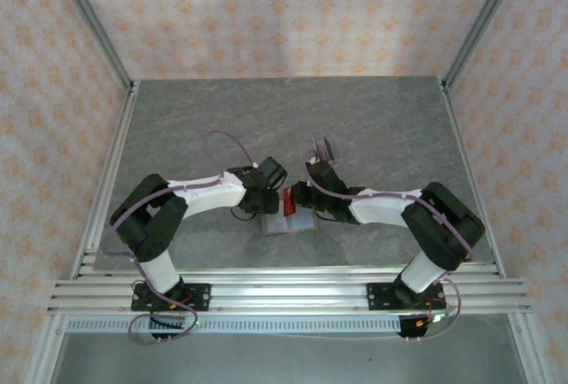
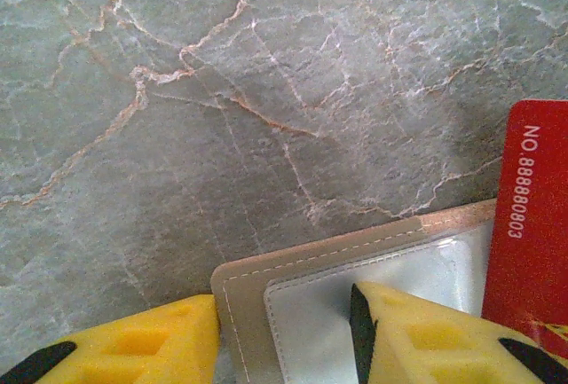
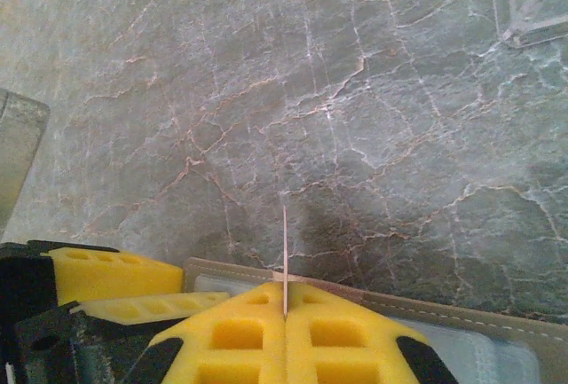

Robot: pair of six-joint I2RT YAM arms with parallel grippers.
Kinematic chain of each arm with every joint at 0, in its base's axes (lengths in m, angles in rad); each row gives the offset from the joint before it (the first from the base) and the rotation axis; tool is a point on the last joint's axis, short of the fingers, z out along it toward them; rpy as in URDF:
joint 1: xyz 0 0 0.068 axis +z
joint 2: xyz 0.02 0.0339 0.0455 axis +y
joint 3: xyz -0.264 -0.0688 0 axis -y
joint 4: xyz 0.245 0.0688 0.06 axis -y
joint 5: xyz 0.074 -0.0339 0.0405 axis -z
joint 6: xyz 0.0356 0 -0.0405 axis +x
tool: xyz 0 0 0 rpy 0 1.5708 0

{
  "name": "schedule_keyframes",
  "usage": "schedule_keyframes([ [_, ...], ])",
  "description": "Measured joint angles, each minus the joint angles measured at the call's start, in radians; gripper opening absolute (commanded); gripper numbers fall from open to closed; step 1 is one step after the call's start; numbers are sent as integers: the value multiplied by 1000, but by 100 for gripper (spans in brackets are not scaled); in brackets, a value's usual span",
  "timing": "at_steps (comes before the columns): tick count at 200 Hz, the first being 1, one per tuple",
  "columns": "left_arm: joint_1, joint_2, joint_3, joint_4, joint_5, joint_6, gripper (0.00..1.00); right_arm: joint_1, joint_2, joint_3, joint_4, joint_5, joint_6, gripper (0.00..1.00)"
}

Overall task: Put the credit cards into the card holder
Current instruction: Insert the credit card into the card slot.

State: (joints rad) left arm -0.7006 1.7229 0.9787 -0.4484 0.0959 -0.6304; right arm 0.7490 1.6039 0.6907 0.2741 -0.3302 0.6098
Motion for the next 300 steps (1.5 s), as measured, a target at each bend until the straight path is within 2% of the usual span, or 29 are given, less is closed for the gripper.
schedule_keyframes([
  [111,0,0,-5,5,0,0,43,-28,13,-83,137,-87,64,0],
  [167,0,-14,-29,33,0,-8,43,-37,71,-83,229,-150,117,0],
  [300,0,-19,-36,42,0,-8,43,-39,100,-175,383,-176,166,0],
])
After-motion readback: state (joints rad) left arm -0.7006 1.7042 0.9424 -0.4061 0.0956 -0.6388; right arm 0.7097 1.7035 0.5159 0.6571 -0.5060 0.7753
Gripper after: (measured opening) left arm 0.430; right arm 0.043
